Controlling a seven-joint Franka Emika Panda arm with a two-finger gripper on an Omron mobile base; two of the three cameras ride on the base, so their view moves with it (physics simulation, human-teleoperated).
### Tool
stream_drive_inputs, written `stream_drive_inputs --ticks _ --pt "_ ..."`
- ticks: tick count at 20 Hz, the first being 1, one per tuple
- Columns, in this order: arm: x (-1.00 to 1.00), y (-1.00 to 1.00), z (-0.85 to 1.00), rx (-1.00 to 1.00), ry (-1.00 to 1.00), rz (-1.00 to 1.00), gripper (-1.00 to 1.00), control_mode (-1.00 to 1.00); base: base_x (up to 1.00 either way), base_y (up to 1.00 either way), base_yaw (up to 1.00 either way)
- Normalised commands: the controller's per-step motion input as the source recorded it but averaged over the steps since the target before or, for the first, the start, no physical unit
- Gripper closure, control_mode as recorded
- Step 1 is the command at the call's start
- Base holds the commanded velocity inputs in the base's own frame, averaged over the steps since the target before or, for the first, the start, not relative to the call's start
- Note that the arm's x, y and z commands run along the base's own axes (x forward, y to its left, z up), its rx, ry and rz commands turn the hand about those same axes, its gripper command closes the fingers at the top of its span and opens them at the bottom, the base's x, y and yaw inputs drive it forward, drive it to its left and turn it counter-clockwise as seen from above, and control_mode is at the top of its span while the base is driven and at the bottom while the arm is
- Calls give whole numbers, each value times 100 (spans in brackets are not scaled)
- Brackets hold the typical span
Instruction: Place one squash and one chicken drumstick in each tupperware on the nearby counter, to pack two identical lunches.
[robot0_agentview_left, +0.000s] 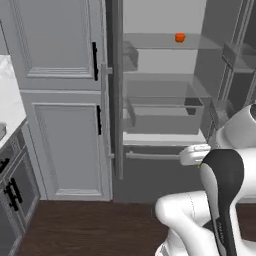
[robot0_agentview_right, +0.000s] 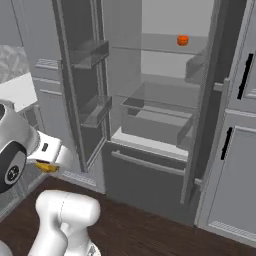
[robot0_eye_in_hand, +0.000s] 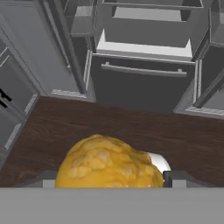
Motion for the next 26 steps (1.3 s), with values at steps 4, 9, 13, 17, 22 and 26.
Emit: stream_drive_inputs --ticks 4,9,13,17,22,26 --pt "0 0 0 0 0 0 100 100 -70 53 65" --pt "0 0 0 0 0 0 100 100 22 69 73" --pt "0 0 0 0 0 0 100 100 100 2 44" --pt "0 0 0 0 0 0 100 100 100 0 42" --pt "0 0 0 0 0 0 100 100 88 0 43" --pt "0 0 0 0 0 0 100 100 62 -1 41"
